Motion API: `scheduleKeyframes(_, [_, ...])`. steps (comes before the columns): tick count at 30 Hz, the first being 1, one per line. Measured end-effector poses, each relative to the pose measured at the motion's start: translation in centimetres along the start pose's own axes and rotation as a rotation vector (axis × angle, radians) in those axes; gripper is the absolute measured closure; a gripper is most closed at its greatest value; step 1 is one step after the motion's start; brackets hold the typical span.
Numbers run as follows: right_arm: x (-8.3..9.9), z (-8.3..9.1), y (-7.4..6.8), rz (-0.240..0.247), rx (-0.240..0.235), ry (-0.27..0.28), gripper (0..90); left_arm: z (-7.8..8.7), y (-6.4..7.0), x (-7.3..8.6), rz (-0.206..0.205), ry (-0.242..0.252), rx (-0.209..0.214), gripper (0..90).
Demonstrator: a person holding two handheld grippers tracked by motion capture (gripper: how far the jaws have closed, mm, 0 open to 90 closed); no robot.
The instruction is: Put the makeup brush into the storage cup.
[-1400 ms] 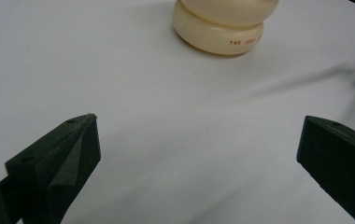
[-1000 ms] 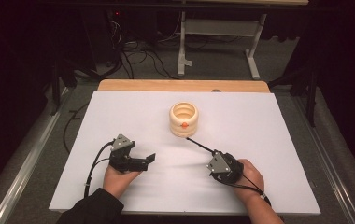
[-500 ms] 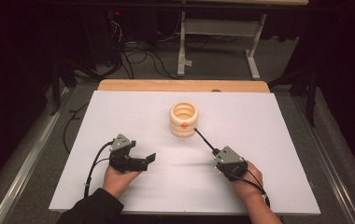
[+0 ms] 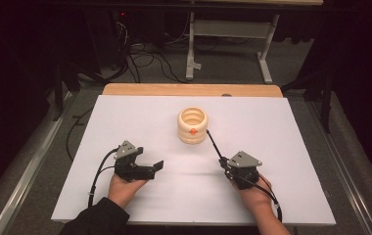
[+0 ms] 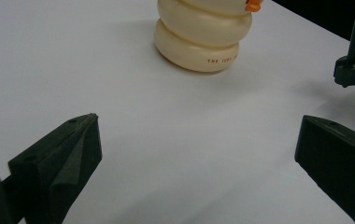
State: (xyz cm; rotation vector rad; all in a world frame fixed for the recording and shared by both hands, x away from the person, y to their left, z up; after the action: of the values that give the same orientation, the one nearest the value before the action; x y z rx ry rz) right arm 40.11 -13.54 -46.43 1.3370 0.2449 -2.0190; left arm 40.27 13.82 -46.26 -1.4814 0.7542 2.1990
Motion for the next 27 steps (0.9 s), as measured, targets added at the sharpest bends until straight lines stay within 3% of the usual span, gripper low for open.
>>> scheduleKeyframes(6, [-0.2,-0.1,-0.2,-0.070,-0.023,0.014,85.8,0.0,0.1,-0.1,-0.005,0.005,0.004,1.3])
scheduleKeyframes(12, [-0.3,-0.3,-0.3,-0.107,-0.038,0.024,85.8,0.1,0.1,-0.1,-0.009,0.009,0.006,1.4])
scheduleKeyframes(27, [-1.4,-1.1,-1.2,-0.100,-0.075,0.048,85.8,0.0,0.4,-0.2,-0.018,0.020,0.014,1.5])
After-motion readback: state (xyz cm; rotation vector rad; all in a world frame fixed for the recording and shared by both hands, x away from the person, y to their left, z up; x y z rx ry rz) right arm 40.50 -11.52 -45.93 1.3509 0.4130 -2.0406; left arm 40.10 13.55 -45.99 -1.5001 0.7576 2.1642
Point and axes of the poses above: each handheld gripper's, and its own axes: z roughly backward along the jaws, x roughly out of its underside, y roughly to its right, the point moved 8 cm from there along -z, roughly forward along the jaws, and after that the axes turned 9 degrees about y, right-handed, at the moved point
